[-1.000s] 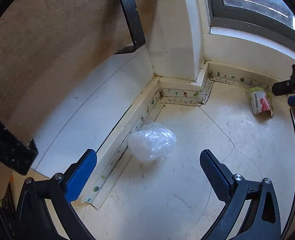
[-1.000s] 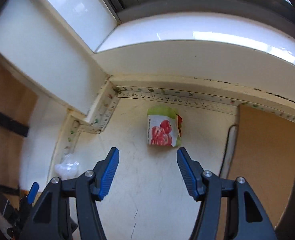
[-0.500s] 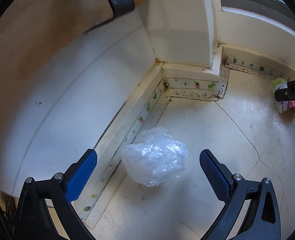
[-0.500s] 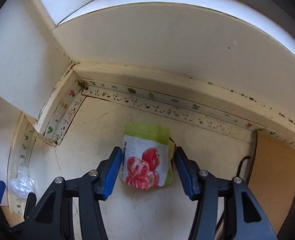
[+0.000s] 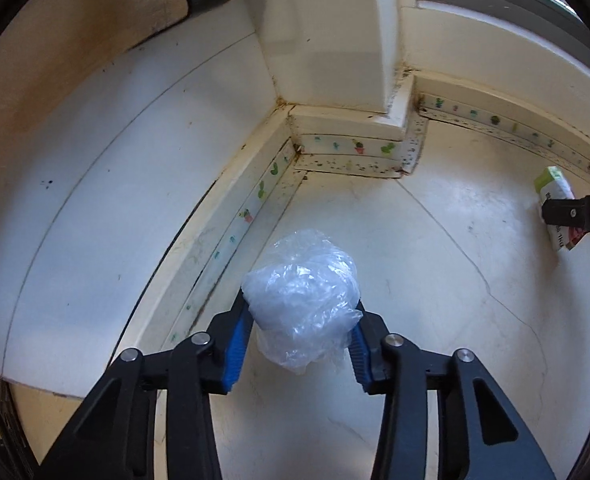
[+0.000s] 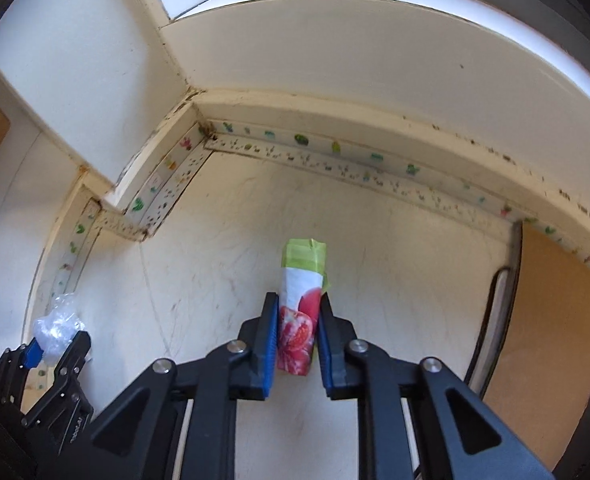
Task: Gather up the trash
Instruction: 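Carry the plastic bag and packet down toward the floor bin with both tools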
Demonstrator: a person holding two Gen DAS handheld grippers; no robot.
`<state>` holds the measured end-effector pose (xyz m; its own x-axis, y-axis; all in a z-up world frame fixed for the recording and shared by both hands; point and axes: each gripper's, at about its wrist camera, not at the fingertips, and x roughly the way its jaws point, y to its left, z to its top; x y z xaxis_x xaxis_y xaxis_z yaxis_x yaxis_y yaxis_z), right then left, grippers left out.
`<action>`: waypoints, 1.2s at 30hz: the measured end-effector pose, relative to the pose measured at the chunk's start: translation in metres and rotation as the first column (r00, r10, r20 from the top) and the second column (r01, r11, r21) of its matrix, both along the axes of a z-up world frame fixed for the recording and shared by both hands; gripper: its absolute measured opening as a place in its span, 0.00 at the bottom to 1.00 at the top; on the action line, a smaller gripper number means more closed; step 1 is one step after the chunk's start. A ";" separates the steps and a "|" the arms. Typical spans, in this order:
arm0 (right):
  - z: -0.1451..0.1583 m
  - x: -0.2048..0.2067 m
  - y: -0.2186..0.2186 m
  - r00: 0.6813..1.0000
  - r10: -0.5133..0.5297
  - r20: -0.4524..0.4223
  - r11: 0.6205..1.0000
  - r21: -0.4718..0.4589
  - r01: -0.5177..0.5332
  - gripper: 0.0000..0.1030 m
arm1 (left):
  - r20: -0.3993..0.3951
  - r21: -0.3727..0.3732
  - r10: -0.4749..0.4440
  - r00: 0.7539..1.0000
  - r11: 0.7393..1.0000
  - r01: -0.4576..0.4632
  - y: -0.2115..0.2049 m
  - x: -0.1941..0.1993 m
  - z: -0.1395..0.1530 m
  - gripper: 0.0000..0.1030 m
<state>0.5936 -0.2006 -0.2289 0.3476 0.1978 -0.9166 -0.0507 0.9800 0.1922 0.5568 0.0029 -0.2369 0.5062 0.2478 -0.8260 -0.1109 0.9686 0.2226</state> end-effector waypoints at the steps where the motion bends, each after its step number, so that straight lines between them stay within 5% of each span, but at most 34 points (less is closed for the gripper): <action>1: 0.003 -0.008 -0.002 1.000 0.001 0.002 1.000 0.012 -0.001 0.16 | 0.007 -0.008 -0.009 1.000 1.000 0.009 -0.003 -0.006 0.004 0.39; 12: 0.084 -0.114 -0.024 0.997 -0.017 0.074 0.986 0.164 0.004 0.16 | 0.098 -0.148 -0.123 0.988 0.980 0.137 -0.040 -0.101 0.084 0.37; 20: 0.154 -0.246 -0.019 0.984 -0.060 0.168 0.977 0.210 0.024 0.16 | 0.185 -0.263 -0.204 0.961 0.932 0.249 -0.032 -0.214 0.150 0.37; 25: 0.193 -0.350 -0.012 0.967 -0.122 0.221 0.979 0.187 0.081 0.16 | 0.215 -0.332 -0.261 0.941 0.887 0.322 -0.019 -0.301 0.185 0.37; 36: 0.208 -0.512 0.022 0.951 -0.189 0.243 0.976 0.155 0.154 0.16 | 0.275 -0.398 -0.440 0.855 0.757 0.518 -0.018 -0.456 0.217 0.37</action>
